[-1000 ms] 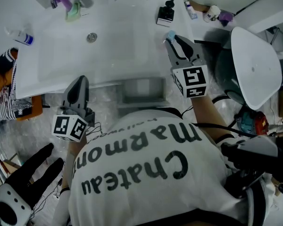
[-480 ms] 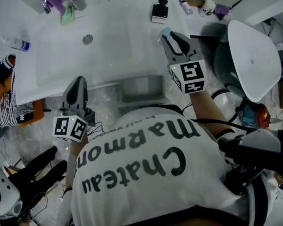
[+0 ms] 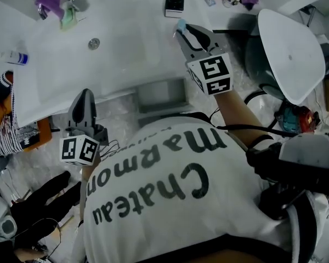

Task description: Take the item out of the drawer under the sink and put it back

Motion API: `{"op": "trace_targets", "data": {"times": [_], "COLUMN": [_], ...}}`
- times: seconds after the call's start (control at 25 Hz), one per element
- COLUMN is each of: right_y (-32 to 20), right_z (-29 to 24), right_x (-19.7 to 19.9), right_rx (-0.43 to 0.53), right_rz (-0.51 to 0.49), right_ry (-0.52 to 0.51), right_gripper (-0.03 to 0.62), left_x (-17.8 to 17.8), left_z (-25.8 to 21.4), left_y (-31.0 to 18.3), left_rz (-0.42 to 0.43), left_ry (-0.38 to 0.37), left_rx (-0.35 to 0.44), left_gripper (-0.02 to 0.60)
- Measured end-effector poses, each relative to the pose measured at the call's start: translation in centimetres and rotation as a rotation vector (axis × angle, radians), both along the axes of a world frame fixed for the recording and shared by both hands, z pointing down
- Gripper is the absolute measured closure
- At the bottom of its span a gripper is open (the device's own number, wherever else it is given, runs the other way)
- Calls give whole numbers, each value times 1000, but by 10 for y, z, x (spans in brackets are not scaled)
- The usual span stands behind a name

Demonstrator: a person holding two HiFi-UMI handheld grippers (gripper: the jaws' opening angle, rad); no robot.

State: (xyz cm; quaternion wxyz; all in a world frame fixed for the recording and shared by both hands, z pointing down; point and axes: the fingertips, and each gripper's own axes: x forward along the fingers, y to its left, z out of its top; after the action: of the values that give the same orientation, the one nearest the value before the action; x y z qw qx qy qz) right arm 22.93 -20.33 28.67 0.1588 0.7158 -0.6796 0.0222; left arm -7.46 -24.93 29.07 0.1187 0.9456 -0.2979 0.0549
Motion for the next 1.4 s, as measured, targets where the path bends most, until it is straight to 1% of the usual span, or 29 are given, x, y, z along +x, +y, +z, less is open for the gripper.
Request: {"op": "trace_targets", "data": {"times": [0.28,0.88,1.4], "right_y": [-3,-7,-7], "right_z": [1,1,-1], "right_x": [1,5,12], "right_rx": [-1,-5,-4], "right_rz": [-2,-3,3], "right_ry": [-6,-17,-59], "right_gripper": [484,484,482], "left_x": [-5,-6,-8], "left_z": [-1,1,2], "left_y": [0,3,5], "left_rz": [-21,-26,-39], "left_ry": [3,11,14], "left_rx": [-5,-2,-7], "left_gripper": [574,574,574]}}
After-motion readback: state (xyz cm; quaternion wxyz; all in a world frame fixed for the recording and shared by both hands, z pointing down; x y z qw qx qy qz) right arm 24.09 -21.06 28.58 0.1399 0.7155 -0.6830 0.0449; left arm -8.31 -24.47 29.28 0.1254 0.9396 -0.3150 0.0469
